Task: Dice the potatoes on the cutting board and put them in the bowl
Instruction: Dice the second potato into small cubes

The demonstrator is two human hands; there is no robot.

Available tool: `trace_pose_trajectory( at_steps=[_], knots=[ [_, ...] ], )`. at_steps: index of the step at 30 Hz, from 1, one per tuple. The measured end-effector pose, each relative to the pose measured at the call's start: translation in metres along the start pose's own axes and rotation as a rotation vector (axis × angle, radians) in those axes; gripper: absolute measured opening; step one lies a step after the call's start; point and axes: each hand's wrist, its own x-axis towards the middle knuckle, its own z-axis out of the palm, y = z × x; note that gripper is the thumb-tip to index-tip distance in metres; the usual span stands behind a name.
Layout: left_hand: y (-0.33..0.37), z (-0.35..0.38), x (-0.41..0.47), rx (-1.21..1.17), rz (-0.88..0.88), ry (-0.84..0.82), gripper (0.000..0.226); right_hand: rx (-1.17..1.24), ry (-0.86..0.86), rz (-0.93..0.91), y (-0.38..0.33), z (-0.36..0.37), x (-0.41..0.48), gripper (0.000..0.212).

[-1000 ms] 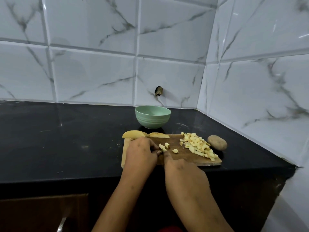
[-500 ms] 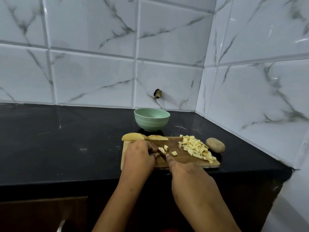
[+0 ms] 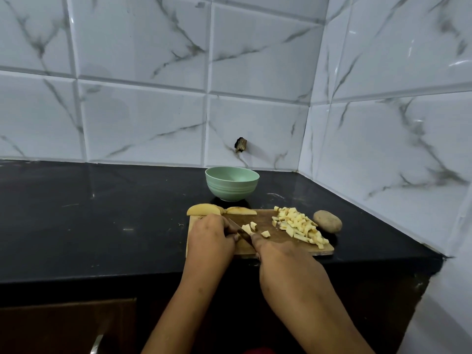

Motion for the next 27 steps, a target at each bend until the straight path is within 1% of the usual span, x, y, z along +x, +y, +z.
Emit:
trace_pose_trajectory(
  at_steps=[4,6,10,14,19,23,27],
  knots=[
    [-0.004,0.002,0.001,0.002,0.011,0.016,0.011,-0.015,-0.069,0.021,0.0,0.001,0.0,0.069],
    [-0.004,0.003,0.001,0.0,-0.011,0.02,0.01,-0.039,-0.068,0.02,-0.003,0.007,0.002,0.07],
    [-0.002,0.0,0.002,-0.009,-0.046,0.006,0.008,-0.057,-0.021,0.02,-0.011,0.02,0.011,0.063],
    [0.002,-0.006,-0.001,-0.015,-0.052,-0.011,0.009,-0.032,-0.003,0.021,-0.008,0.015,0.022,0.049],
    [0.004,-0.004,0.0,-0.003,-0.043,-0.007,0.006,0.018,0.029,0.009,0.001,0.008,0.008,0.052],
    [0.003,-0.003,0.001,-0.009,-0.031,-0.026,0.009,0.041,0.051,-0.007,0.002,0.007,-0.001,0.046],
    [0.0,0.0,0.002,0.004,-0.029,-0.031,0.01,0.024,-0.015,0.017,-0.002,0.003,-0.001,0.053]
  ],
)
